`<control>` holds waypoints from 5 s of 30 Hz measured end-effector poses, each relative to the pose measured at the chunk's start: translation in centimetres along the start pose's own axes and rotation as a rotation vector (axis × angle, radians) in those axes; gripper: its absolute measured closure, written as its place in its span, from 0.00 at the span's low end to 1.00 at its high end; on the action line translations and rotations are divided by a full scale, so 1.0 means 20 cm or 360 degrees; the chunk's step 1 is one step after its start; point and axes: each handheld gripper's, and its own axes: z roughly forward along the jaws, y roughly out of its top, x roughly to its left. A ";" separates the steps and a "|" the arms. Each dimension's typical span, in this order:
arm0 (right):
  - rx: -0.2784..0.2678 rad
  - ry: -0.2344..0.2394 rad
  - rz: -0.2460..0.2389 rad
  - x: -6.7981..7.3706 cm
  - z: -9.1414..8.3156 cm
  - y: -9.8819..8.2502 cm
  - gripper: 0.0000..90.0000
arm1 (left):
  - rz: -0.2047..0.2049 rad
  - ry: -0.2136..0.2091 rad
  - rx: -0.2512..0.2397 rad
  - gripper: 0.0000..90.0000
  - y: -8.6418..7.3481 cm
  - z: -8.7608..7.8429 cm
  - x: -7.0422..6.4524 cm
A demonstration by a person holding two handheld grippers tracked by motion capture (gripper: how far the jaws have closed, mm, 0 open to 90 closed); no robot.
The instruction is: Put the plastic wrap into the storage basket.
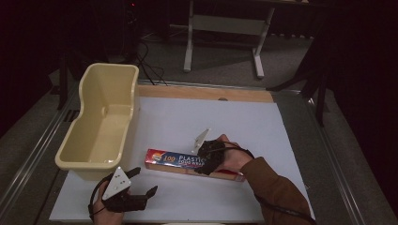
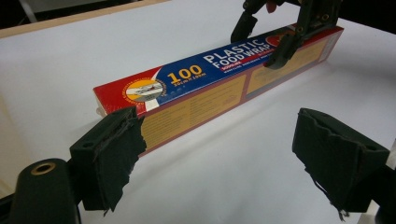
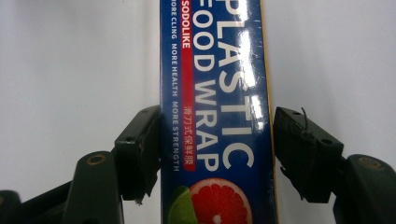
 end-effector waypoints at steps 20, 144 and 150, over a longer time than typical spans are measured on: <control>0.0214 0.0051 -0.0064 -0.02 0.02 0.09 0.38 | -0.0001 -0.0001 -0.0006 0.17 0.00 0.00 0.00; -0.1034 0.0757 0.1634 -0.31 -0.01 0.26 0.44 | -0.0021 0.0003 -0.0029 0.17 -0.01 -0.02 0.00; -0.1095 0.0800 0.1664 -0.33 -0.03 0.28 0.44 | -0.0027 0.0002 -0.0035 0.17 -0.01 -0.03 0.00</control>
